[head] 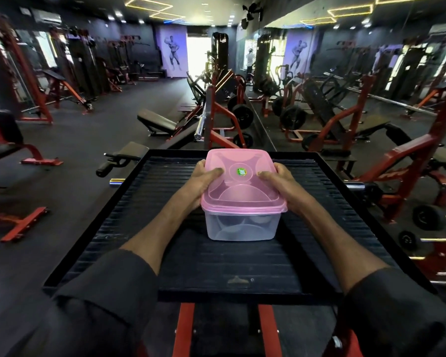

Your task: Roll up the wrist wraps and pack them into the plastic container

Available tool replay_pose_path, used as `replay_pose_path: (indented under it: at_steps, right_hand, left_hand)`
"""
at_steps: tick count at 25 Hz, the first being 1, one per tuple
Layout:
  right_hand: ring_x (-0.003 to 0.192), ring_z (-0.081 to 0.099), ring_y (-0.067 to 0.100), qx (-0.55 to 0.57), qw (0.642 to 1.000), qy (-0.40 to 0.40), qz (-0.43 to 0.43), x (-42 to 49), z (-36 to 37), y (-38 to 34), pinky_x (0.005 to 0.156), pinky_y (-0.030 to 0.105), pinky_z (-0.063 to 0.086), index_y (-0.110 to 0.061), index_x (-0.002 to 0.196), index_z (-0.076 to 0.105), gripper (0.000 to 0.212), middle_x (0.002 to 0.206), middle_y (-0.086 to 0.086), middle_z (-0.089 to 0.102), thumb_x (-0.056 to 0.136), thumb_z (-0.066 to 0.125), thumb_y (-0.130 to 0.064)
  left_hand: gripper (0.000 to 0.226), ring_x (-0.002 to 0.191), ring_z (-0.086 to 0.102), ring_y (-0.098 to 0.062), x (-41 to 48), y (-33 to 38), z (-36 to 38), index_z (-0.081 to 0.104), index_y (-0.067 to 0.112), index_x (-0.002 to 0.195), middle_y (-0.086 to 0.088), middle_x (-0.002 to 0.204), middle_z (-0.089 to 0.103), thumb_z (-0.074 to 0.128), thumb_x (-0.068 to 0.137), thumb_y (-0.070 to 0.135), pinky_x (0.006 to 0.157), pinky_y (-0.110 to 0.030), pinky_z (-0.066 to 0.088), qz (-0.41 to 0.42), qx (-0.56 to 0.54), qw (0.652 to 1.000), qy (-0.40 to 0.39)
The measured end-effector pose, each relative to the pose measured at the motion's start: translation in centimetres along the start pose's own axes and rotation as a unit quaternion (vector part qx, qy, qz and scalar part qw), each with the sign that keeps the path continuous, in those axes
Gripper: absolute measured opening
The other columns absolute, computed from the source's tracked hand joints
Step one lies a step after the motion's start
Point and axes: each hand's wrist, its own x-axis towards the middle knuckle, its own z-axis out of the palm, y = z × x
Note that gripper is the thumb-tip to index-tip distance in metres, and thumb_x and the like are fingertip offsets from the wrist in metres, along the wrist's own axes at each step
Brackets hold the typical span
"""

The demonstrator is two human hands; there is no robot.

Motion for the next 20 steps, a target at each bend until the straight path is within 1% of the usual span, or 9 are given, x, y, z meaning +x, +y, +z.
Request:
replay_pose_path:
  at_steps: [2,3,5,7,10,12,15,18,20]
  right_hand:
    - [0.128,0.055,0.034,-0.107,0.994,0.003,-0.009,0.5,0.0,-0.2,0.103,0.057,0.048,-0.025,0.139,0.045,0.069,0.138,0.008,0.058,0.080,0.066,-0.054]
    - [0.141,0.041,0.040,-0.195,0.981,-0.002,-0.013,0.9,-0.2,-0.2,0.114,0.064,0.030,-0.029,0.146,0.039,0.074,0.147,0.007,0.051,0.082,0.059,-0.060]
    - [0.152,0.016,0.039,-0.354,0.935,0.017,-0.020,1.1,0.0,-0.6,0.117,0.065,0.004,-0.029,0.158,0.020,0.072,0.164,0.007,0.029,0.096,0.046,-0.053]
    - [0.153,0.009,0.033,-0.440,0.897,0.005,-0.040,1.6,0.1,-1.3,0.117,0.065,-0.001,-0.029,0.161,0.015,0.064,0.170,-0.001,0.013,0.102,0.034,-0.048]
    - [0.156,0.003,0.033,-0.482,0.875,-0.037,-0.035,2.4,0.3,-1.3,0.116,0.067,-0.006,-0.033,0.161,0.015,0.059,0.171,-0.008,0.002,0.105,0.024,-0.049]
    - [0.157,0.001,0.034,-0.472,0.880,-0.051,-0.023,2.6,-0.1,-1.2,0.116,0.068,-0.007,-0.033,0.162,0.013,0.060,0.171,-0.008,-0.003,0.105,0.024,-0.050]
    - [0.157,0.003,0.032,-0.453,0.888,-0.066,-0.034,2.2,0.2,-1.2,0.117,0.068,-0.005,-0.030,0.162,0.014,0.069,0.171,-0.008,-0.003,0.100,0.026,-0.057]
    - [0.158,0.005,0.029,-0.400,0.913,-0.070,-0.034,2.2,0.3,-1.0,0.123,0.063,0.002,-0.022,0.161,0.021,0.105,0.172,-0.004,0.006,0.070,0.024,-0.075]
    - [0.157,0.009,0.031,-0.394,0.916,-0.064,-0.035,1.5,0.6,-1.3,0.122,0.064,0.001,-0.022,0.160,0.026,0.094,0.171,-0.004,0.011,0.079,0.028,-0.071]
  left_hand:
    - [0.048,0.096,0.066,-0.021,0.8,0.0,-0.2,0.040,0.011,0.129,-0.018,0.128,0.056,0.069,0.093,0.026,0.070,-0.030,0.061,0.002,0.069,0.998,0.000]
    - [0.057,0.114,0.061,-0.027,1.2,0.1,-0.4,0.040,0.016,0.130,-0.020,0.139,0.051,0.068,0.089,0.043,0.090,-0.041,0.058,-0.001,0.176,0.984,0.017]
    - [0.077,0.151,0.020,-0.039,2.0,0.4,-0.8,0.034,0.020,0.146,-0.016,0.165,0.015,0.054,0.087,0.065,0.119,-0.060,0.019,-0.009,0.478,0.878,0.040]
    - [0.072,0.155,-0.009,-0.034,2.2,0.9,-0.3,0.021,0.020,0.157,-0.011,0.168,-0.011,0.042,0.097,0.056,0.117,-0.064,-0.005,0.060,0.632,0.772,0.041]
    - [0.060,0.156,-0.011,-0.024,2.3,1.6,0.5,0.013,0.023,0.160,0.002,0.169,-0.009,0.027,0.106,0.043,0.120,-0.062,-0.009,0.068,0.640,0.763,-0.061]
    - [0.061,0.156,-0.009,-0.024,2.7,1.2,0.7,0.011,0.012,0.160,-0.005,0.169,-0.001,0.021,0.106,0.039,0.124,-0.055,-0.007,0.074,0.652,0.747,-0.108]
    - [0.063,0.156,-0.007,-0.025,3.1,1.0,0.8,0.011,-0.005,0.155,-0.019,0.167,0.005,0.013,0.105,0.032,0.125,-0.048,-0.009,0.090,0.676,0.720,-0.126]
    - [0.059,0.156,-0.007,-0.026,3.3,1.1,0.6,0.017,-0.006,0.154,-0.021,0.167,0.003,0.014,0.107,0.029,0.125,-0.047,-0.010,0.089,0.692,0.705,-0.128]
    - [0.072,0.156,-0.007,-0.027,3.3,1.1,0.5,0.020,-0.006,0.154,-0.021,0.167,0.003,0.007,0.099,0.039,0.125,-0.047,-0.009,0.082,0.712,0.683,-0.140]
